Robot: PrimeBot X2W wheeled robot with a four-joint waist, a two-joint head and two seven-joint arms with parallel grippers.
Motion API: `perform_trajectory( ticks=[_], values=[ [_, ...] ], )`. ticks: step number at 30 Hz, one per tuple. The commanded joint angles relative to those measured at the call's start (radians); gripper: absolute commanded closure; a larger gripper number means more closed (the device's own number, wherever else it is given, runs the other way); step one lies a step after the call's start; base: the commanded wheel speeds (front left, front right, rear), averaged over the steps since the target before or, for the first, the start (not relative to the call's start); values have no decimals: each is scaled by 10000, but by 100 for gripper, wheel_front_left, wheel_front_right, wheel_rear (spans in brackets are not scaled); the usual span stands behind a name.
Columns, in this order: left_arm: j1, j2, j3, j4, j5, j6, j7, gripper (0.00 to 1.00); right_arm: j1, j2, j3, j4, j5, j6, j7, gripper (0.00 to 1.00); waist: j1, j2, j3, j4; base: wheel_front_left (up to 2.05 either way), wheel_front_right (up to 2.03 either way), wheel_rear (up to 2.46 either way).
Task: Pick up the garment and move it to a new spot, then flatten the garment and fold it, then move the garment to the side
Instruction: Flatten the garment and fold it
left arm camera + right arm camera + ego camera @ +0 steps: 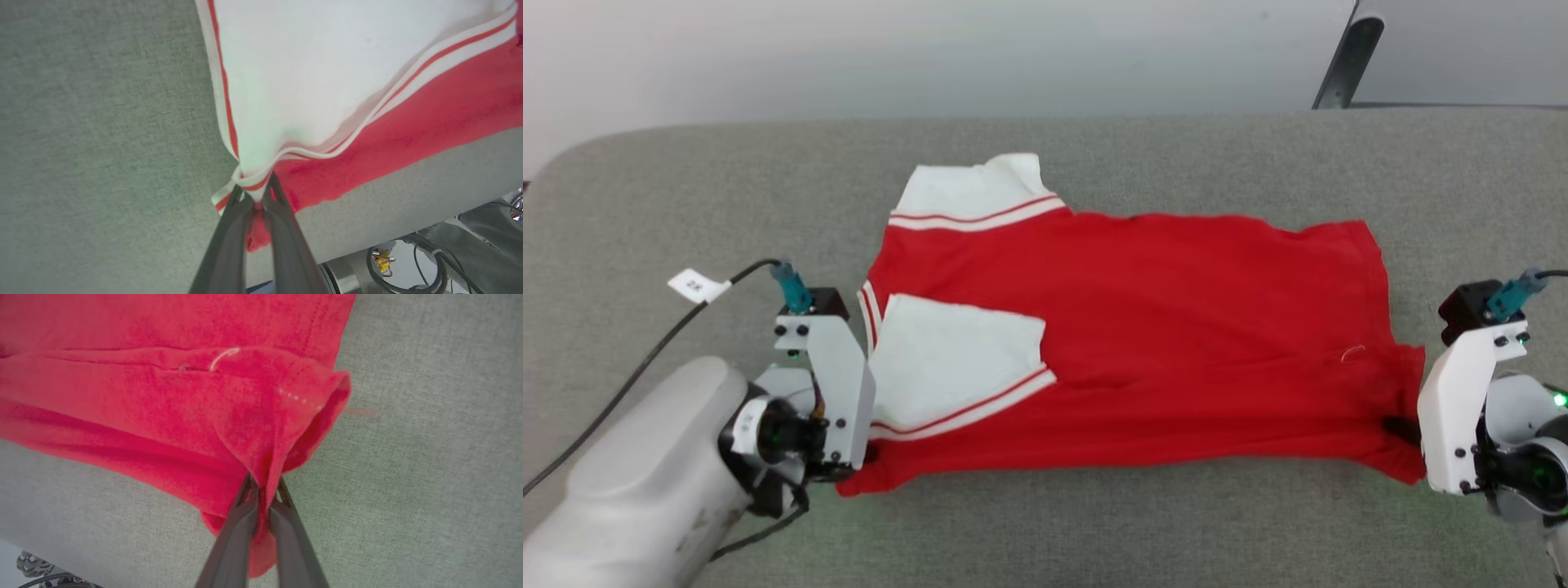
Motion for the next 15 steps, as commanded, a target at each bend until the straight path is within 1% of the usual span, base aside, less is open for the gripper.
perform_trajectory(
  ticks=[1,3,4,10,14,15],
  values=[
    [194,244,-18,-231,-32,162,119,100,200,-141,-5,-148,64,-10,109,100,0,0,-111,56,0,0,0],
    [355,489,-73,-716,-17,400,333,100,377,-205,-41,-401,117,-10,301,100,0,0,-185,91,0,0,0],
    [355,489,-73,-716,-17,400,333,100,377,-205,-41,-401,117,-10,301,100,0,0,-185,91,0,0,0],
    [893,1177,-136,-2215,13,1035,676,100,1046,-424,-308,-1199,238,-11,749,100,0,0,-300,174,0,0,0],
    [1236,1317,-200,-2716,10,1282,642,100,1443,-283,-447,-1420,32,-11,785,100,0,0,-308,164,0,0,0],
    [1296,1306,-220,-2761,22,1323,607,100,1499,-217,-468,-1445,-13,-11,771,95,0,0,-302,151,0,0,0]
  ],
)
